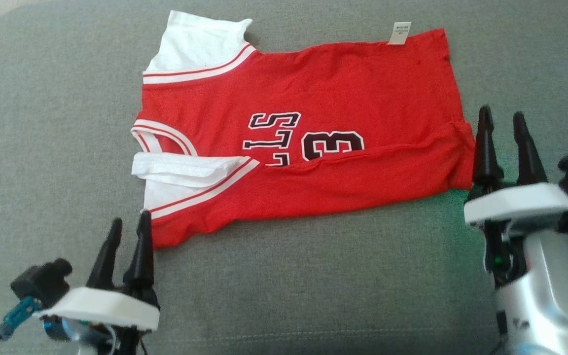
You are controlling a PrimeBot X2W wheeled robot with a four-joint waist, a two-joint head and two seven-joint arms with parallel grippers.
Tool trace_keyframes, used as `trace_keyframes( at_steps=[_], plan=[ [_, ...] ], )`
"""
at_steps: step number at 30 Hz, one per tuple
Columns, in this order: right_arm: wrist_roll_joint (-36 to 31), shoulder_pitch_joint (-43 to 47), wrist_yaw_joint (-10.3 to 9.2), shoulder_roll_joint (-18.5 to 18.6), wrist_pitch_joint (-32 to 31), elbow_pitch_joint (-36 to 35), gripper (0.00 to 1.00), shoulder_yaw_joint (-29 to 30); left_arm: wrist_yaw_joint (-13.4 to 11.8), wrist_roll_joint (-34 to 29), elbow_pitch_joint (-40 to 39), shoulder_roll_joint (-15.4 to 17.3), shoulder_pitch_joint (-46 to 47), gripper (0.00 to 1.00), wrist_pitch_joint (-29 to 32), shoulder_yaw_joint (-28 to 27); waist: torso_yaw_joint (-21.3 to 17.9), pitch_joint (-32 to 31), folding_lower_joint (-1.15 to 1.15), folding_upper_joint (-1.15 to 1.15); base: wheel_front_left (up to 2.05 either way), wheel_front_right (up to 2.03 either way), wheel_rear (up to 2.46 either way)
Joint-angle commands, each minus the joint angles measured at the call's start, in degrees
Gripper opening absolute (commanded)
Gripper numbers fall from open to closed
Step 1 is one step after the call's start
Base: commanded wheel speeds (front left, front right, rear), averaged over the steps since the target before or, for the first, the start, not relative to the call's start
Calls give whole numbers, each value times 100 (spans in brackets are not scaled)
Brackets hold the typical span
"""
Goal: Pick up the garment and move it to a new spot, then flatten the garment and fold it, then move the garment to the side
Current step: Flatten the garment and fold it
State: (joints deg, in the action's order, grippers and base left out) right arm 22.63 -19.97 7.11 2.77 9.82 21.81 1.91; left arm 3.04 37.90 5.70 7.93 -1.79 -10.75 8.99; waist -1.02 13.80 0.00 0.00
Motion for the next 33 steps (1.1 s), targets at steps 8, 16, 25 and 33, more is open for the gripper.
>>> trace_keyframes(
  at_steps=[8,16,25,33],
  plan=[
    [-134,531,37,11,-288,-840,100,-223,-276,126,-358,224,-193,100,813,-22,-132,0,0,0,0,0,0],
    [-97,601,37,11,-384,-1058,100,-350,-576,170,8,273,-51,100,1169,-79,-329,111,0,0,0,0,0],
    [-143,686,37,10,-440,-1059,100,-340,-601,247,181,280,12,100,1277,-62,-388,75,0,0,0,0,0],
    [-637,726,37,10,-914,-614,100,-251,-552,257,243,296,66,0,1212,-33,-291,0,0,0,0,0,0]
  ],
)
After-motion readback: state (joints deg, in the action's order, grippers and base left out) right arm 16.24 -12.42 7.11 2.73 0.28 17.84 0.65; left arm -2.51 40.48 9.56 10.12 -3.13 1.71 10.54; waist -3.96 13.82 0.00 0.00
